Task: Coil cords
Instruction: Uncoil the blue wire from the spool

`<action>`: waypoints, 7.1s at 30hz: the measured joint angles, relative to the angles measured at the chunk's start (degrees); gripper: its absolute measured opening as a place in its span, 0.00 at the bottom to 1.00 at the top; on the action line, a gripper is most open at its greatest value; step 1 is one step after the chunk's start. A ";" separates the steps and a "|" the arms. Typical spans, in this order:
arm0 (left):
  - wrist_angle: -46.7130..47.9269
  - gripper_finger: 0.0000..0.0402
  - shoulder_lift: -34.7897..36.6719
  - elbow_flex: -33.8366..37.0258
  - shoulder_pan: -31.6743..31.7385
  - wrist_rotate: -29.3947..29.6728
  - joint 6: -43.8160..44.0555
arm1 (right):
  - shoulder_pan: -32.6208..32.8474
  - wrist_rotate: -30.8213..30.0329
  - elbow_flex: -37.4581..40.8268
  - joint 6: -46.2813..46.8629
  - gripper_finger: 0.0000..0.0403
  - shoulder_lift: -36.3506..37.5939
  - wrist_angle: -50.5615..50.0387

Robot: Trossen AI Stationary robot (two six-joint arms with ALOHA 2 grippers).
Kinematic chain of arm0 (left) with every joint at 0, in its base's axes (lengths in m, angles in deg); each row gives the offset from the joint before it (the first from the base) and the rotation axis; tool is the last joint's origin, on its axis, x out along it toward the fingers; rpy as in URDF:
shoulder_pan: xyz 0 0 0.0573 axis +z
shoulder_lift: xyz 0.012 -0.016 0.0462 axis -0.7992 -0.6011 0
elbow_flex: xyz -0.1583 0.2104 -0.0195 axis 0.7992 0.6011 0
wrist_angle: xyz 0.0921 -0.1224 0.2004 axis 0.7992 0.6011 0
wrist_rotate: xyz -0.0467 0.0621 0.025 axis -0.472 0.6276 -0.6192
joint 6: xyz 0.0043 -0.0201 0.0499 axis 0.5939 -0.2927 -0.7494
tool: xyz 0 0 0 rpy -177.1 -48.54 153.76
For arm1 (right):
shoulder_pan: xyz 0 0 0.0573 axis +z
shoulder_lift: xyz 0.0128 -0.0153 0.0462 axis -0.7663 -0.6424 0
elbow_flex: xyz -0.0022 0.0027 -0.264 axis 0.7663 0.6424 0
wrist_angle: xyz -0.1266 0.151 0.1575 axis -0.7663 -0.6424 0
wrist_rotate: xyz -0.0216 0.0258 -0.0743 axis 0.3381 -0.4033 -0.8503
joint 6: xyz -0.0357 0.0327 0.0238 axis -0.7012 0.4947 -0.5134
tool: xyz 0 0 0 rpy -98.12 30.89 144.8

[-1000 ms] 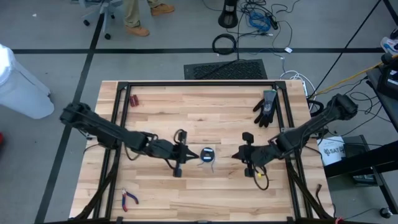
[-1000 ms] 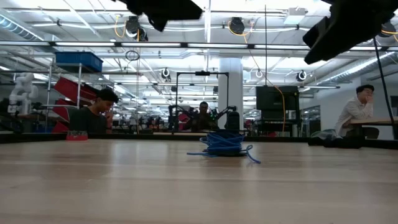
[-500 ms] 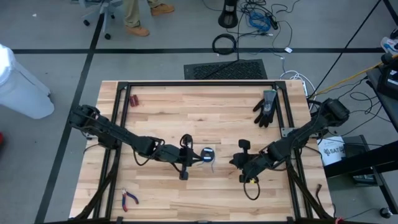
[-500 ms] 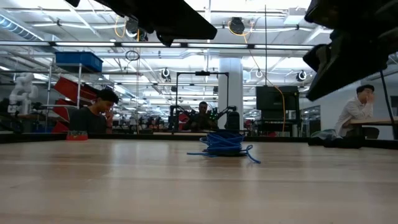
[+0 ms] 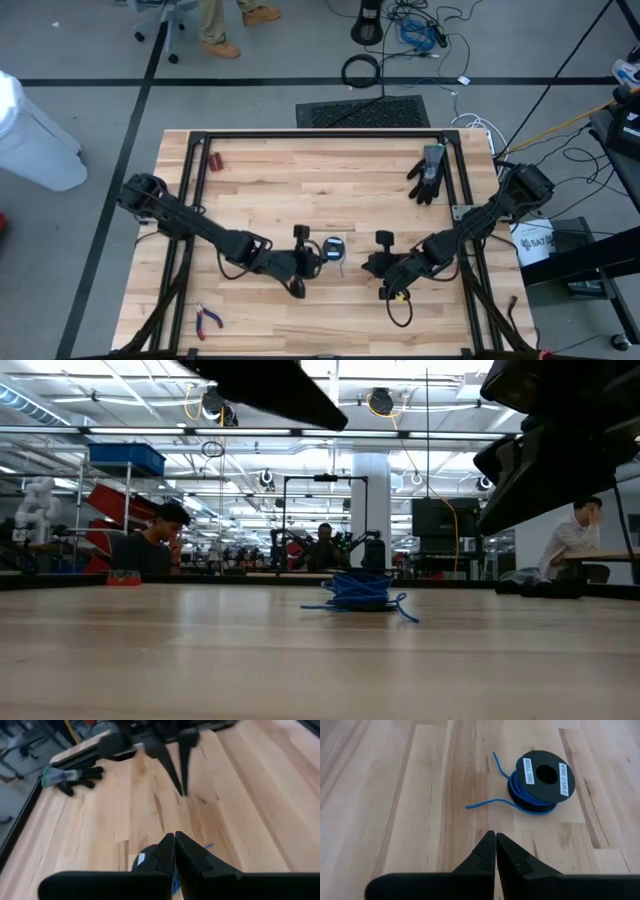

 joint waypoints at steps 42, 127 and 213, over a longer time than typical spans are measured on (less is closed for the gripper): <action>-0.43 0.63 -10.07 0.07 1.32 11.16 -20.94 | 1.88 -0.20 0.00 1.06 0.00 -0.02 -0.28; -8.22 0.32 -18.86 0.04 3.93 8.33 -40.13 | 1.86 -1.64 -0.02 1.04 0.00 -0.02 -0.35; 29.50 0.01 1.93 -28.48 -1.88 24.99 9.55 | 2.76 -26.22 -21.73 -4.25 0.51 -10.54 -2.50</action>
